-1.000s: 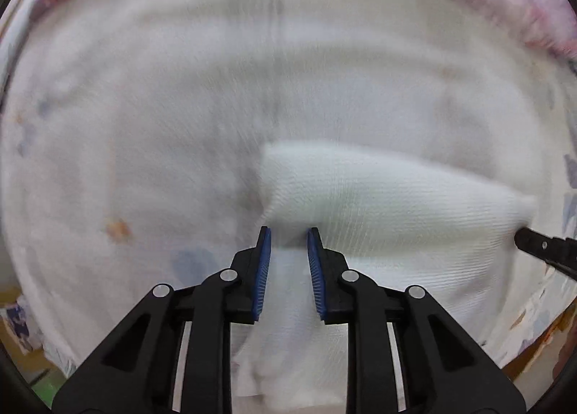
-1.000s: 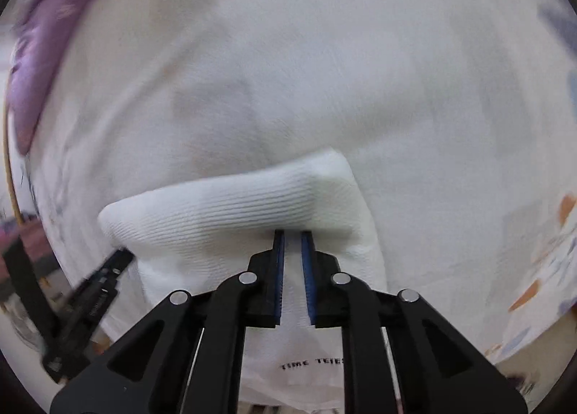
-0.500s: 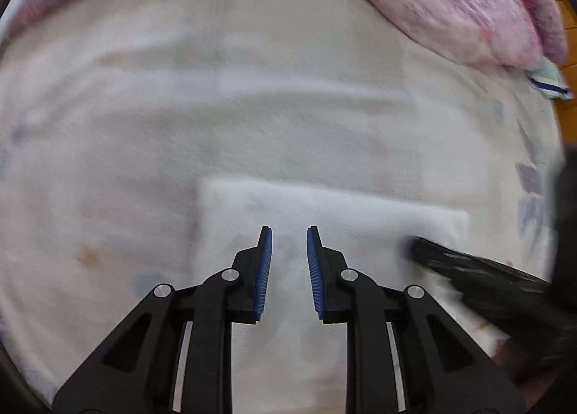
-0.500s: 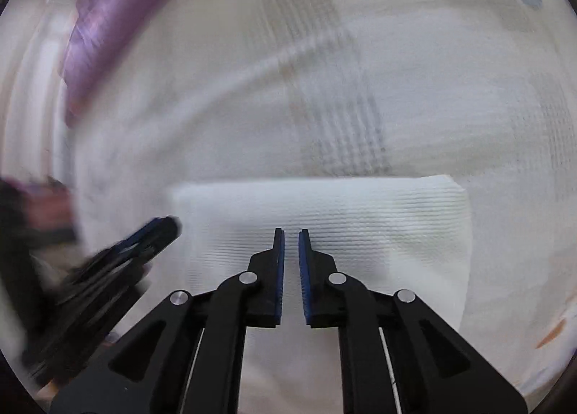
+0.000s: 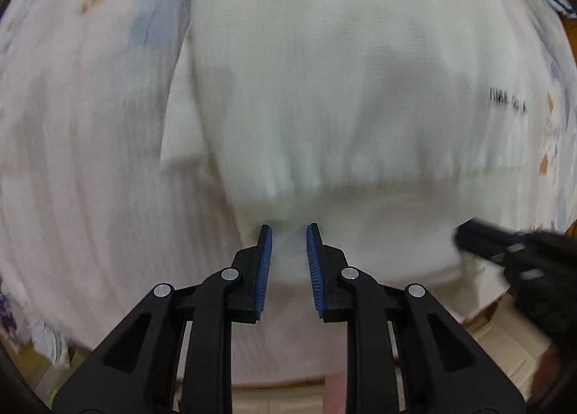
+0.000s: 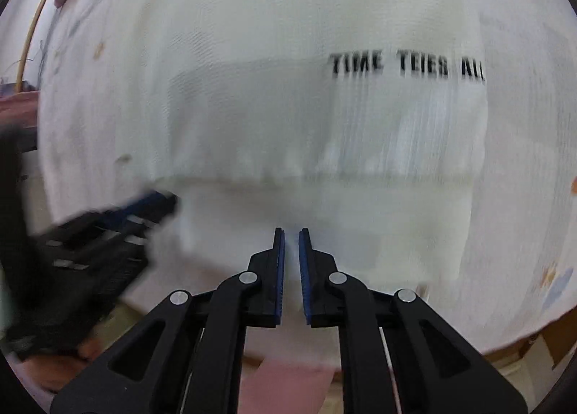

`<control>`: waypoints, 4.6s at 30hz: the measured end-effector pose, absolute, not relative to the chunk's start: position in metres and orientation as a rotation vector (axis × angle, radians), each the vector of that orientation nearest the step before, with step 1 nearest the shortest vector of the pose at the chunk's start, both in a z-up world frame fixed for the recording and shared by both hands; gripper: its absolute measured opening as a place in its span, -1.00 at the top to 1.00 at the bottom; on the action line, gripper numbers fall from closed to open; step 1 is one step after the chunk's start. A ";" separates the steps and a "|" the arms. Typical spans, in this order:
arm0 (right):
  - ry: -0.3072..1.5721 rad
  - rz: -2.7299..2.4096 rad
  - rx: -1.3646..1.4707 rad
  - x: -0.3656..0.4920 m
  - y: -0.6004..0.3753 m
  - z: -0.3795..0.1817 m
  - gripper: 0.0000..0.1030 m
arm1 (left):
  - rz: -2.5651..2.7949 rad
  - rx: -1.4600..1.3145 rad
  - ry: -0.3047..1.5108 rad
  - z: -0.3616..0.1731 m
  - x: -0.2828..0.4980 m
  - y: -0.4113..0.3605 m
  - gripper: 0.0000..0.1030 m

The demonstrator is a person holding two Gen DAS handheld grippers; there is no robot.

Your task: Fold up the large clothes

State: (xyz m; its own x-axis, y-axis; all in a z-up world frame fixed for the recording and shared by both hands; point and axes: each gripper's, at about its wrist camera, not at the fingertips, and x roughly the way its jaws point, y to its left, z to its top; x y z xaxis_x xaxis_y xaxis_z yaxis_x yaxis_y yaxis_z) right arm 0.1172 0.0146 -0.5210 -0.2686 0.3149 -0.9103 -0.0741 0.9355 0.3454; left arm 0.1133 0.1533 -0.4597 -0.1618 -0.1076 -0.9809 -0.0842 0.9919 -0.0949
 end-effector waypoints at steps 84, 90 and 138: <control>1.152 0.478 0.498 0.114 -0.171 -0.229 0.60 | -0.275 -0.401 1.207 -0.181 0.197 0.101 0.59; 1.045 0.422 0.526 0.104 -0.241 -0.204 0.61 | -0.359 -0.319 1.169 -0.158 0.204 0.020 0.59; 1.681 0.121 0.225 0.310 -0.802 -0.458 -0.68 | -0.154 0.031 1.513 -0.431 0.355 -0.526 -0.60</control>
